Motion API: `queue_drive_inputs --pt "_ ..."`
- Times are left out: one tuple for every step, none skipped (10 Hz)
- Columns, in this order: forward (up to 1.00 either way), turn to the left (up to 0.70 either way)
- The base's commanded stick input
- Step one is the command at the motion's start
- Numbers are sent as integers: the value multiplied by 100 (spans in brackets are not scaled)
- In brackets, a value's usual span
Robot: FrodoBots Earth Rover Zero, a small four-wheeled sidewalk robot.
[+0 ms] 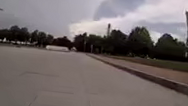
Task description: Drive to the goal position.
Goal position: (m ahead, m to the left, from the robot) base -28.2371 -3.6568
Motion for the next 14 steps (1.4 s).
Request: queue_drive_inputs --pt "-100 -27" --pt "-100 -27" --pt "-100 -27" --pt "-100 -27" --pt "-100 -27" --pt "-100 -27" --pt "-100 -27" --pt "-100 -27" --pt "-100 -27" --pt "-100 -27" --pt "-100 -27" --pt "-100 -27" --pt "-100 -27" --pt "-100 -27"
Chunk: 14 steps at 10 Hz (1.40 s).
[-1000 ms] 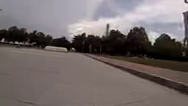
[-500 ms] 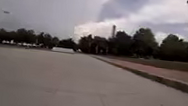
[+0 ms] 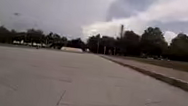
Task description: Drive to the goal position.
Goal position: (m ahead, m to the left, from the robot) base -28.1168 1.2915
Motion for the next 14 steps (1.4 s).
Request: queue_drive_inputs --pt "-100 -27" --pt "-100 -27" --pt "-100 -27" --pt "-100 -27" --pt "-100 -27" --pt "-100 -27" --pt "-100 -27" --pt "-100 -27" --pt "-100 -27" --pt "-100 -27" --pt "-100 -27" --pt "-100 -27" --pt "-100 -27" --pt "-100 -27"
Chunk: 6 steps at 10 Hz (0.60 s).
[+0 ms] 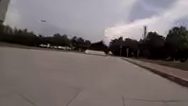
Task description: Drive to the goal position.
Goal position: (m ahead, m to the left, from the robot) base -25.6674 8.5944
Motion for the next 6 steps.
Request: queue_drive_inputs --pt "-100 -27" --pt "-100 -27" --pt "-100 -27" --pt "-100 -27" --pt "-100 -27" --pt "-100 -27"
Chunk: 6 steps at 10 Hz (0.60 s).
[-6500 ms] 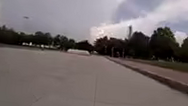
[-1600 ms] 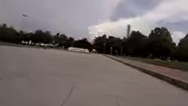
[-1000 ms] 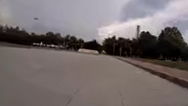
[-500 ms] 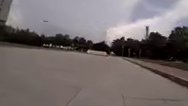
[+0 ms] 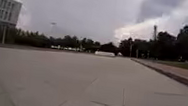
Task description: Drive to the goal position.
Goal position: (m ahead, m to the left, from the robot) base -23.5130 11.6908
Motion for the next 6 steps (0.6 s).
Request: queue_drive_inputs --pt "-100 -27" --pt "-100 -27" --pt "-100 -27" --pt "-100 -27" --pt "-100 -27" --pt "-100 -27"
